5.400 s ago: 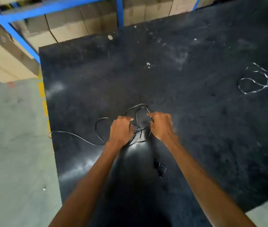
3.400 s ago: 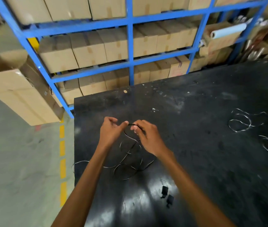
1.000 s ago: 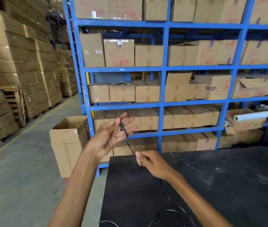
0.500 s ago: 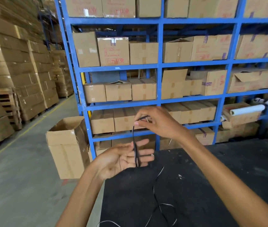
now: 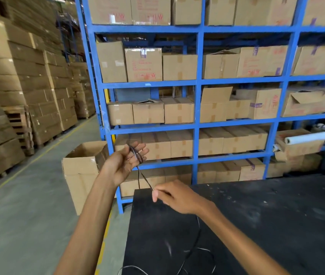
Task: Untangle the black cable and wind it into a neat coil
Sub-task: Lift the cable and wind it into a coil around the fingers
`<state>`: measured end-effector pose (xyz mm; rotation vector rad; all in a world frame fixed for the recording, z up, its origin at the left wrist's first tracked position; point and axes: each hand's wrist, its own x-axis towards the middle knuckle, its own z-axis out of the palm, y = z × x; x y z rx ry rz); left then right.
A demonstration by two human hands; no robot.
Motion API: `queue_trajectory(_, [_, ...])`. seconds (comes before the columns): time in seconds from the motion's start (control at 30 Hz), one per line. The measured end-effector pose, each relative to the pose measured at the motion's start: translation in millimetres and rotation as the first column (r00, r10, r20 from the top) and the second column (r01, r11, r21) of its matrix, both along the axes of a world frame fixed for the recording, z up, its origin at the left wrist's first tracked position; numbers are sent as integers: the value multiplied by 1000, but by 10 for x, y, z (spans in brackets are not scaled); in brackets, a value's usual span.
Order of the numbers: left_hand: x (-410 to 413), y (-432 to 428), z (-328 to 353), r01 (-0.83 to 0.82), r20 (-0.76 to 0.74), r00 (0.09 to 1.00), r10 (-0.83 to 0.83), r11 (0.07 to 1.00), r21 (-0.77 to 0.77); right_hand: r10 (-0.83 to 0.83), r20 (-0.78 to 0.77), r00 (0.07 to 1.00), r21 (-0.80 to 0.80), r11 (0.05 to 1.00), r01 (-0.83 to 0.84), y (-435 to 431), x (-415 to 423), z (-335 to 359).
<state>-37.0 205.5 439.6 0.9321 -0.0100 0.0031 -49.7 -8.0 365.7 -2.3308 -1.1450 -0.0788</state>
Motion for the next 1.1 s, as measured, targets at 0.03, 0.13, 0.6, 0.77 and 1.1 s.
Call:
queue_trajectory(0.03, [33,7,-42,-69,-6,998,70,993,95,5,13,1000,-33,999,-4,0,-59,20])
queue_trajectory(0.13, [11,-27,-146,-91,-36,993,111,932,351,-5,92,996,-80,997,12,-31,-185,256])
queue_trajectory(0.6, [-690,-448,-179,368,109,919,-379,923,114,-24,64,998,223,975,10,-175,407,1165])
queue_trajectory(0.77, [-631,-249,5,307,177,945,-275,932,-190,-45,-19,999,246,968,48,-63,471,553])
queue_trajectory(1.1, [7,152,-12,-387,417,875,246,873,298,64,42,997,-40,997,-63,117,-204,348])
